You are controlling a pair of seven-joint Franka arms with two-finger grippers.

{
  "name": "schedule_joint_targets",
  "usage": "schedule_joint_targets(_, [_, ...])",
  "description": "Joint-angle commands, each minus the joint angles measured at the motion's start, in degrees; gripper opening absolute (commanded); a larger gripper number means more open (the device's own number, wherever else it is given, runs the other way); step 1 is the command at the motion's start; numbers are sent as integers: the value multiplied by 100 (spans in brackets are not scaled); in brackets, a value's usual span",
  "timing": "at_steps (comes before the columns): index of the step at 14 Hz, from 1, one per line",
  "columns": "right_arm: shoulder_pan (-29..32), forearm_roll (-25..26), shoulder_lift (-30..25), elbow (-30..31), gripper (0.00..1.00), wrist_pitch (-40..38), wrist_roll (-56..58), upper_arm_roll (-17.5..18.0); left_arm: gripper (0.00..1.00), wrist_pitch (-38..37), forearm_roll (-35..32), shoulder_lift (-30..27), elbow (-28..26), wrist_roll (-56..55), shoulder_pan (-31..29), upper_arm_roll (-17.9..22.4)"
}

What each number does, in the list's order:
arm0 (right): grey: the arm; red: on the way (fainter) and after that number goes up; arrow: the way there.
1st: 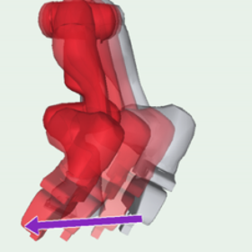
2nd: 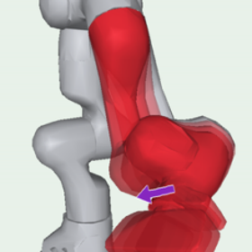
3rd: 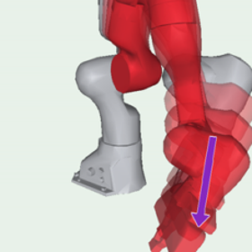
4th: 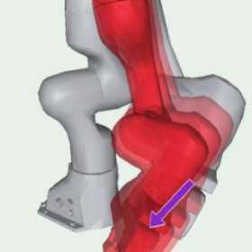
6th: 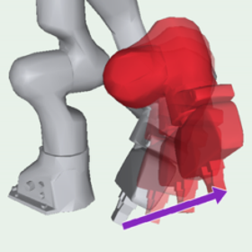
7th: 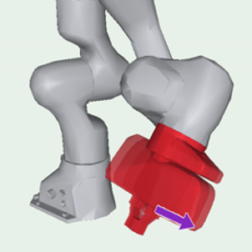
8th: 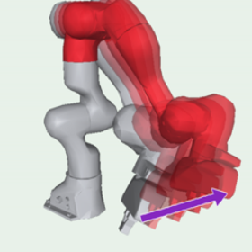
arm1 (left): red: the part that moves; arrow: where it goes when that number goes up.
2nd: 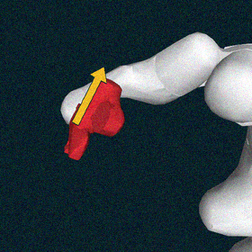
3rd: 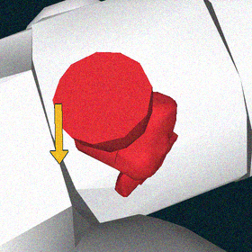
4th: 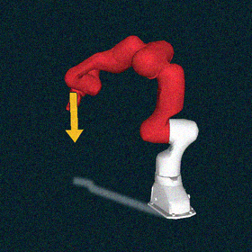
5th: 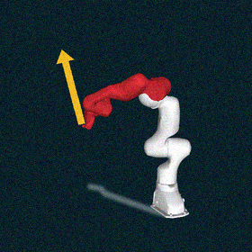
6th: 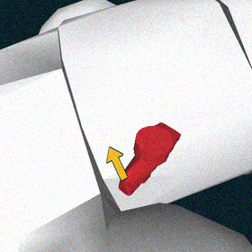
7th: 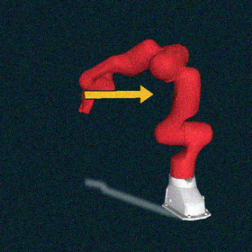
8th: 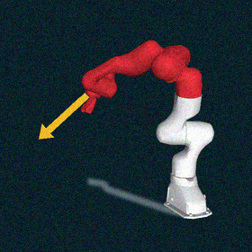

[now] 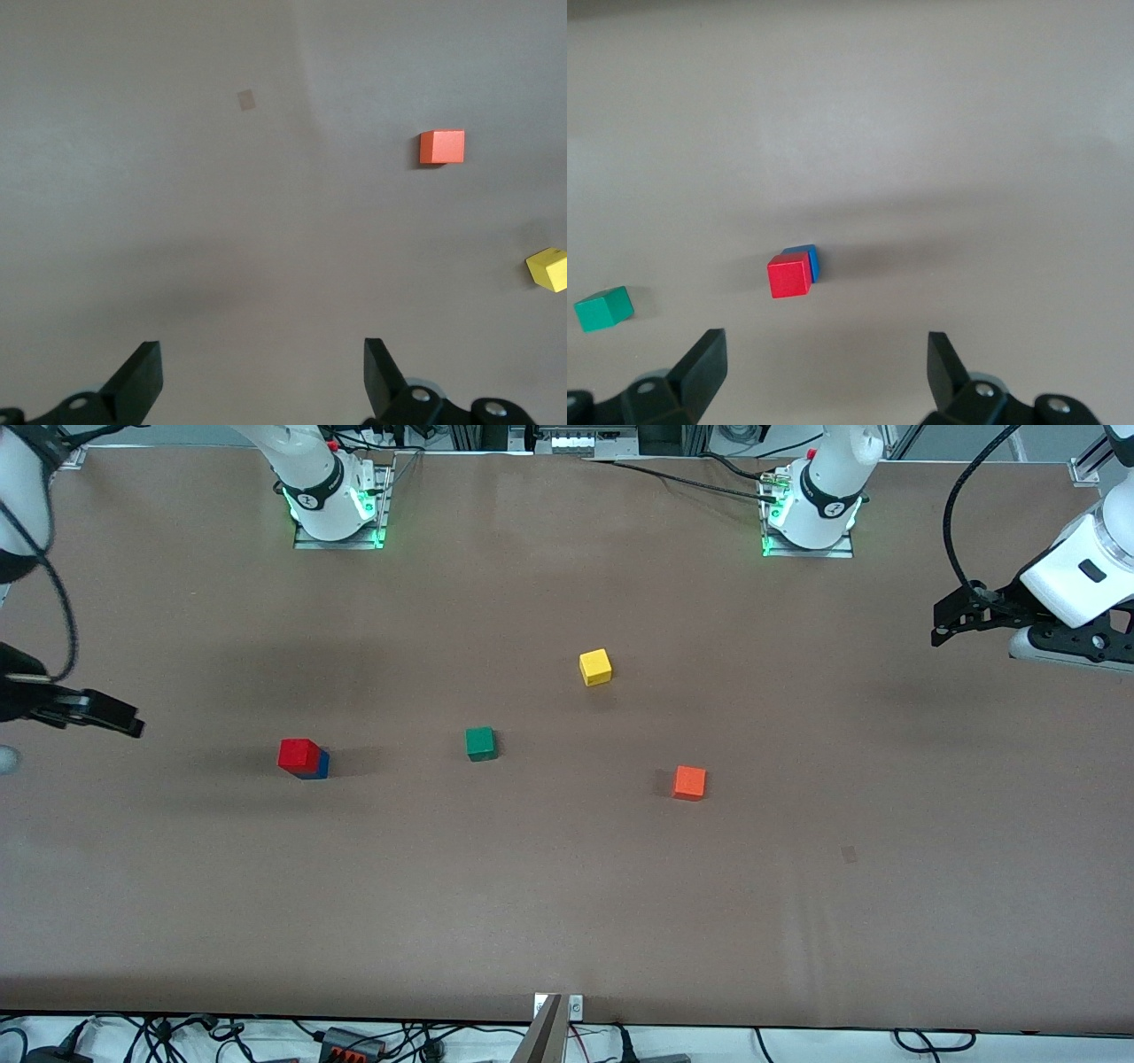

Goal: Pass red block to right arm, stack on blue
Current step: 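Open the right gripper and raise it away from the stack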

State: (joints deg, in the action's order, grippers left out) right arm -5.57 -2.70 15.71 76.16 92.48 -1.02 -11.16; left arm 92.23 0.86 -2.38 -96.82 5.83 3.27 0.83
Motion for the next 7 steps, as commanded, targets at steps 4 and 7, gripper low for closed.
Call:
schedule_joint_targets(4, [732,41,-498,267,100,-143,348,791,100,-127,38,18,128,-56,24,14])
schedule_joint_targets(7, [837,112,-621,364,100,-151,348,887,100,-127,38,9,128,-56,24,14])
